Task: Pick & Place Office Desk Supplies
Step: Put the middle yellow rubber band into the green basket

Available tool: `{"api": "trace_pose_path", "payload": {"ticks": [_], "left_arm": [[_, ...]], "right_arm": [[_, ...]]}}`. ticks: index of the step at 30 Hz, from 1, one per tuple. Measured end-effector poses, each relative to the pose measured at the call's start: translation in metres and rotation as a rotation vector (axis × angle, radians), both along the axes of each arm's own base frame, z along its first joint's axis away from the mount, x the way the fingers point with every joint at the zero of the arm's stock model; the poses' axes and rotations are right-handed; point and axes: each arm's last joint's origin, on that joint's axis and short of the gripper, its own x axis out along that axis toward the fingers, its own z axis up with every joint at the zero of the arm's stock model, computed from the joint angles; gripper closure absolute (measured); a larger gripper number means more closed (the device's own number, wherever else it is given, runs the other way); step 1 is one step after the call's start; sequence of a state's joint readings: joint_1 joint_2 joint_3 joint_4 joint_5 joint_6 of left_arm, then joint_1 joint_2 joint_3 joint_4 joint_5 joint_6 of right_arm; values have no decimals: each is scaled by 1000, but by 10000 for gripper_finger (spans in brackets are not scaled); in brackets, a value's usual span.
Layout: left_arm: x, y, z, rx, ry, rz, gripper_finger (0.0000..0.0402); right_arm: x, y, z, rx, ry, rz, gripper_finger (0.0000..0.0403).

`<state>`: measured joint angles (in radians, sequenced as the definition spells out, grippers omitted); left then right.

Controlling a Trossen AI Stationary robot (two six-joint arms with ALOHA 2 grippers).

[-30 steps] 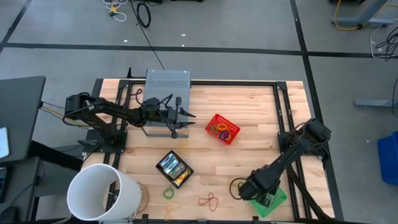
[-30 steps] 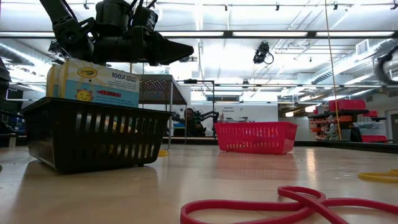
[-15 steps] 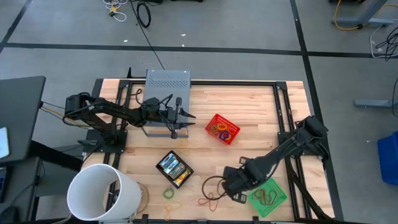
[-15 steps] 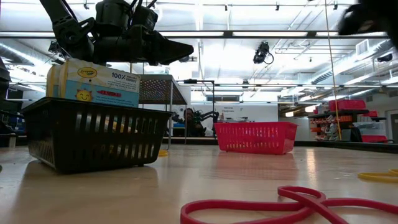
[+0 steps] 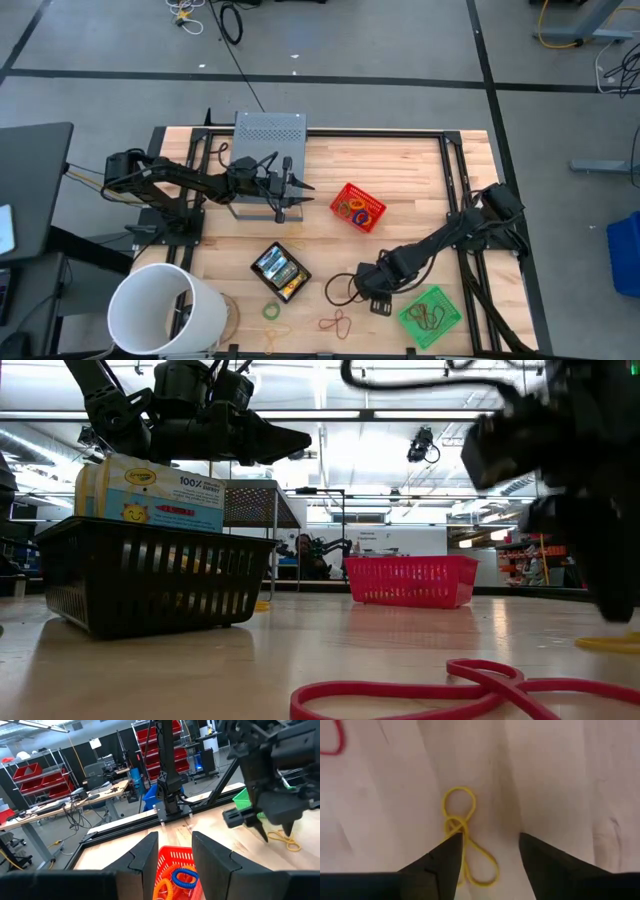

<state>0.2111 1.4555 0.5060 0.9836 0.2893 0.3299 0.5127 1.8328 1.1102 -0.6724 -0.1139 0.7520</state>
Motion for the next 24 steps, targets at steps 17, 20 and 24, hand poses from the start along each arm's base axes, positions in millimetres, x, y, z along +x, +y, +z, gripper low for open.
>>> {"api": "trace_pose_path", "payload": {"ticks": [17, 20, 24], "left_arm": [[0, 0, -2, 0, 15, 0, 274], [0, 0, -2, 0, 16, 0, 274], [0, 0, -2, -2, 16, 0, 274]], "right_arm": [[-19, 22, -22, -63, -113, 59, 248], [-19, 24, -23, -55, -116, 64, 257], [-18, 24, -23, -45, -124, 61, 315]]}}
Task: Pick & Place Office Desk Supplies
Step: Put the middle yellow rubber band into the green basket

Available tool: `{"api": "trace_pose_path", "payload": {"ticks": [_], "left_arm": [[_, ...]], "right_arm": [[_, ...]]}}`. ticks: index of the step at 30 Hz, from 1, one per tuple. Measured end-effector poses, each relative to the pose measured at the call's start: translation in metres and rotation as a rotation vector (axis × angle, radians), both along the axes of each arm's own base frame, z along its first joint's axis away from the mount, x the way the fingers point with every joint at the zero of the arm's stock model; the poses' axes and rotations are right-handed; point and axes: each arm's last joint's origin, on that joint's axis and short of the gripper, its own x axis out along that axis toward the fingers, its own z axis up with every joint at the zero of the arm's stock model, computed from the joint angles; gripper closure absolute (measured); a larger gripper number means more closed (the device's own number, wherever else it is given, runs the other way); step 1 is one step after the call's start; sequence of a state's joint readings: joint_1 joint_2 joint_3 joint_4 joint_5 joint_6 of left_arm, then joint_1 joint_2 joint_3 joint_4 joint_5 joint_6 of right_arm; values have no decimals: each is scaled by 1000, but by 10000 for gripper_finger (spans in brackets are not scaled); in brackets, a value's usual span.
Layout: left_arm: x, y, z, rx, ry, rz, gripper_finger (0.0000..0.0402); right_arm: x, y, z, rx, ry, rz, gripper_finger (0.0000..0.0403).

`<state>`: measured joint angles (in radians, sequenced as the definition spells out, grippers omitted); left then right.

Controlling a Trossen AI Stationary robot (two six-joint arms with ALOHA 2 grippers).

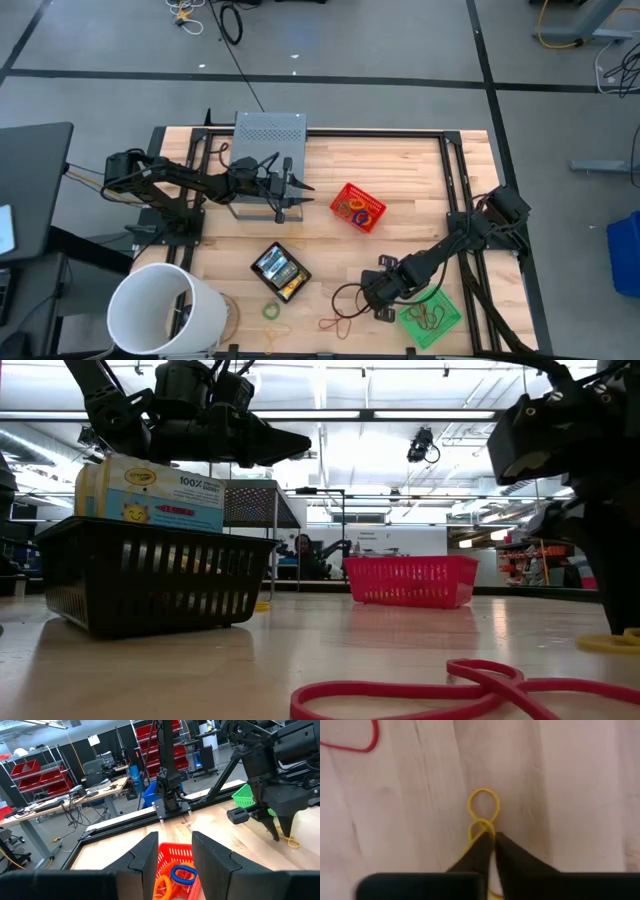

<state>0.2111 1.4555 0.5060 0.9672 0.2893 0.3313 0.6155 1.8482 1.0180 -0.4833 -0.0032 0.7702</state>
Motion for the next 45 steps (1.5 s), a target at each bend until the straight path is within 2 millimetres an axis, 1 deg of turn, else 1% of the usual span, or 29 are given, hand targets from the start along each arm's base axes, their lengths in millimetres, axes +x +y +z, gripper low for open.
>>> {"api": "trace_pose_path", "payload": {"ticks": [2, 3, 8, 13, 17, 19, 22, 27, 31, 35, 37, 41, 45], "left_arm": [[0, 0, 0, 0, 0, 0, 274], [0, 0, 0, 1, 0, 0, 274], [0, 0, 0, 2, -1, 0, 274], [0, 0, 0, 2, 0, 0, 274], [0, 0, 0, 2, -1, 0, 274], [0, 0, 0, 2, -1, 0, 274], [0, 0, 0, 2, -1, 0, 274], [0, 0, 0, 2, -1, 0, 274], [0, 0, 0, 2, -1, 0, 274], [0, 0, 0, 2, -1, -5, 274], [0, 0, 0, 2, -1, -8, 274], [0, 0, 0, 7, -1, -7, 274], [0, -1, 0, 9, -1, -24, 274]], "right_arm": [[0, 1, 0, 8, -1, 2, 369], [1, 1, 0, 15, -1, 4, 385], [4, -1, 1, 39, 12, -26, 398], [16, 1, 17, 35, 37, -18, 401], [26, 6, 48, 21, 57, 13, 401], [28, 7, 63, 2, 86, 23, 401], [32, 10, 89, 24, 120, 27, 402], [29, 13, 127, 71, 226, -18, 402], [23, 15, 145, 157, 337, -91, 402], [15, 20, 146, 204, 440, -132, 403], [10, 23, 140, 220, 488, -148, 403], [-3, 27, 116, 201, 589, -158, 403], [-13, 28, 84, 217, 642, -163, 403]]}}
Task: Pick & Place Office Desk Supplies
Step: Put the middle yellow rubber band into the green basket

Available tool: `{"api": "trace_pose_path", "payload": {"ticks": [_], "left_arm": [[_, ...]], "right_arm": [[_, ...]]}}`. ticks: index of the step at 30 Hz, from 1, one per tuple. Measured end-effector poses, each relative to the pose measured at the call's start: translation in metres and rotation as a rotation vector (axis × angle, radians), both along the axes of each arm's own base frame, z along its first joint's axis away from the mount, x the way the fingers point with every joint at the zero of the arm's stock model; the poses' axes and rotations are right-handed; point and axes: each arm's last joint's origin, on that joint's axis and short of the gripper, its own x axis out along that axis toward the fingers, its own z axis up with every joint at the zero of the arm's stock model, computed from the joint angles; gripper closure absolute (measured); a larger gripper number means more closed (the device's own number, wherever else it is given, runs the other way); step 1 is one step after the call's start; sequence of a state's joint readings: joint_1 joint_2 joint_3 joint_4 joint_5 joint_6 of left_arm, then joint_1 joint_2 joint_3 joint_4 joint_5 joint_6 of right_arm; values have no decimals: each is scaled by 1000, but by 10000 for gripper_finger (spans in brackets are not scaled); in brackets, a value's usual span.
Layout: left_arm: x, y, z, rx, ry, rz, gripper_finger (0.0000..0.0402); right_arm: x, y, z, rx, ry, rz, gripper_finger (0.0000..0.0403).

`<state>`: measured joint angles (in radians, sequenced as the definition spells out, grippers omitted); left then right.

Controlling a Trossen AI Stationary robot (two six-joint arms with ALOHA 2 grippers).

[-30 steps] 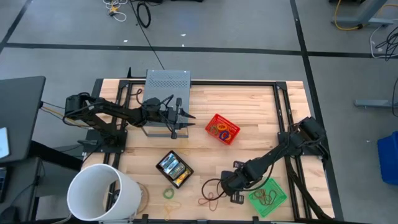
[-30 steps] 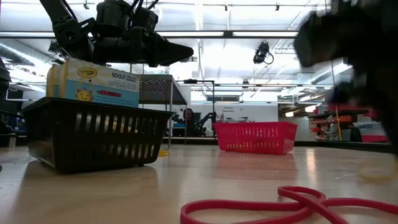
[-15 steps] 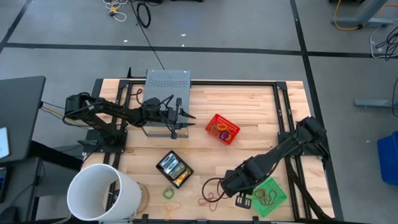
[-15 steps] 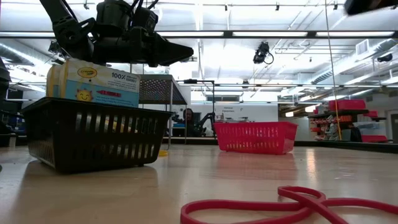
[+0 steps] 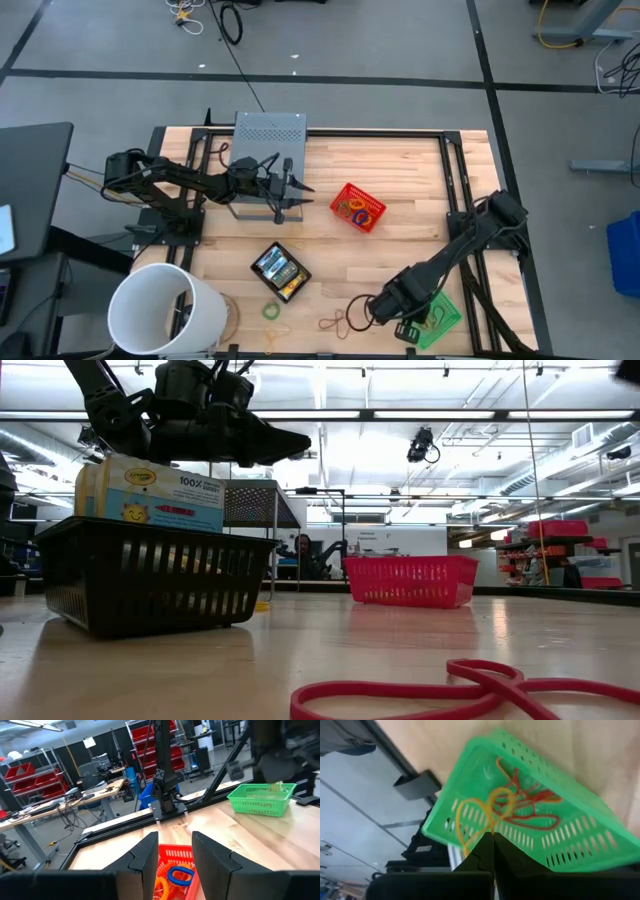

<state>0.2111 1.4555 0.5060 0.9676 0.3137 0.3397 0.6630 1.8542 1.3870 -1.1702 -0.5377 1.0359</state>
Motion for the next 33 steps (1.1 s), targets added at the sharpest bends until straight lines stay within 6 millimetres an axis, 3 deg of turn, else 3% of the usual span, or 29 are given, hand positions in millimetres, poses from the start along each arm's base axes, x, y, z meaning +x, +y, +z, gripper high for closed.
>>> {"api": "trace_pose_path", "payload": {"ticks": [6, 12, 24, 33], "left_arm": [[0, 0, 0, 0, 0, -5, 274], [0, 0, 0, -9, 1, -4, 274], [0, 0, 0, -11, 3, -3, 274], [0, 0, 0, -7, 2, -9, 274]], "right_arm": [[-8, -2, -33, 16, 2, -14, 399], [-11, -4, -43, 41, 16, -23, 355], [-10, -7, -42, 32, 33, -48, 202], [19, -9, -14, 20, -168, -48, 198]]}}
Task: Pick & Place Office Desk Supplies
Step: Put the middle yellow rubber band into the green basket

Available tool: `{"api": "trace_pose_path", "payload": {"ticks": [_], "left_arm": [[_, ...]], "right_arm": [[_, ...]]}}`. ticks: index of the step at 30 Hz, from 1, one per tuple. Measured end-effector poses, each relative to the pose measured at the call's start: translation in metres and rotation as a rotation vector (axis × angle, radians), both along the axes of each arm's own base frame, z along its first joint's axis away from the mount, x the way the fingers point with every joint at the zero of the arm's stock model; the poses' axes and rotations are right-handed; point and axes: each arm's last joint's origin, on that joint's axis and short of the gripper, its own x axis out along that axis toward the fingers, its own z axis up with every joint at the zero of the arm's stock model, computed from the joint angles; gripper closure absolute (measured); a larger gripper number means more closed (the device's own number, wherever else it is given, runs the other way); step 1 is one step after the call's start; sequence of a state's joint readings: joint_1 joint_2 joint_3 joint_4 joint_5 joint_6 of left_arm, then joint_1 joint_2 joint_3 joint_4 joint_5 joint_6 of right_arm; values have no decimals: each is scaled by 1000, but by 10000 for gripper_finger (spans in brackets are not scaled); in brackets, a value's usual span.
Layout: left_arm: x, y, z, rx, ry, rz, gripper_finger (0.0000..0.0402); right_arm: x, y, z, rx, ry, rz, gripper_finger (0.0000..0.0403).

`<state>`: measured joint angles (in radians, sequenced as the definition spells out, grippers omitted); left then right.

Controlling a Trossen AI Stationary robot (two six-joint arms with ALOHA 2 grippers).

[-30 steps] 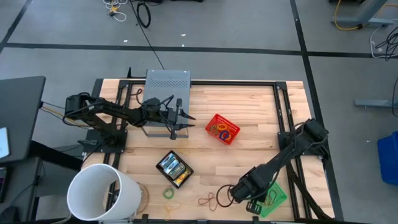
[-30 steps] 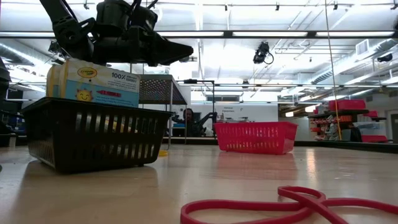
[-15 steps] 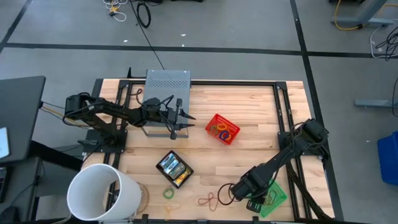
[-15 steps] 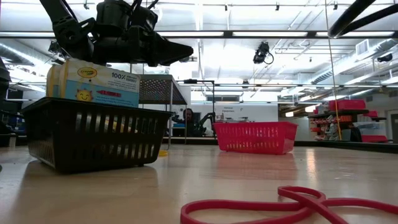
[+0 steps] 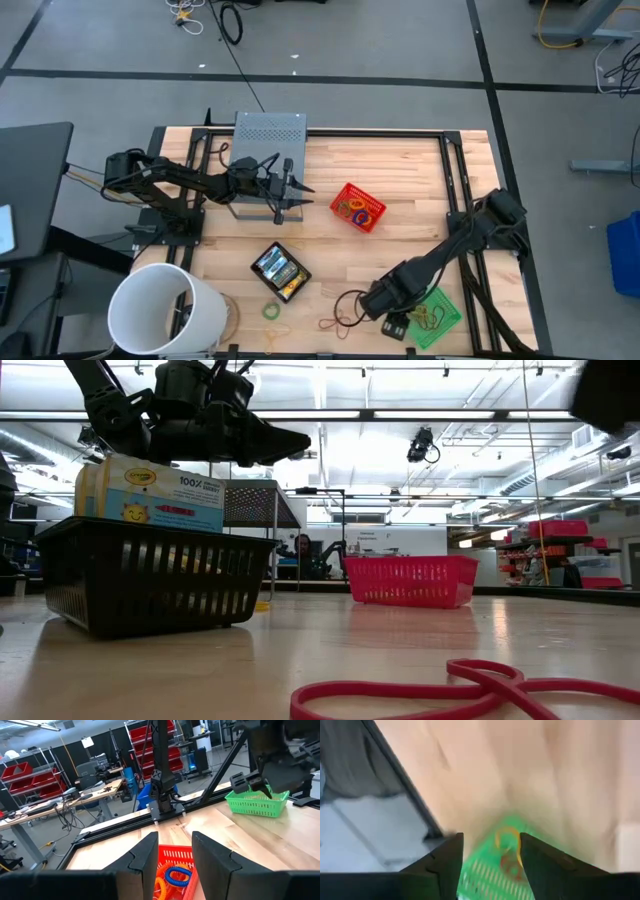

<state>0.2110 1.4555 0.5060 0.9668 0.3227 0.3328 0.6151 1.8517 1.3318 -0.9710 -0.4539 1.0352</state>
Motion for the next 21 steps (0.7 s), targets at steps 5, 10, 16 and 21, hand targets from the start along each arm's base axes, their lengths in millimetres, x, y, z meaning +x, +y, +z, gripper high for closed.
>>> {"api": "trace_pose_path", "payload": {"ticks": [5, 10, 16, 21], "left_arm": [[0, 0, 0, 1, 0, -11, 274], [0, 0, 0, 0, 3, -12, 274], [0, -1, -1, -2, 13, -21, 274], [0, -1, -1, -3, 15, -21, 274]], "right_arm": [[13, -3, 14, -97, -171, 36, 210], [5, -4, 14, -138, -98, 40, 216], [-11, 5, 14, -117, 48, 6, 218], [-12, 8, 14, -134, 37, -2, 218]]}}
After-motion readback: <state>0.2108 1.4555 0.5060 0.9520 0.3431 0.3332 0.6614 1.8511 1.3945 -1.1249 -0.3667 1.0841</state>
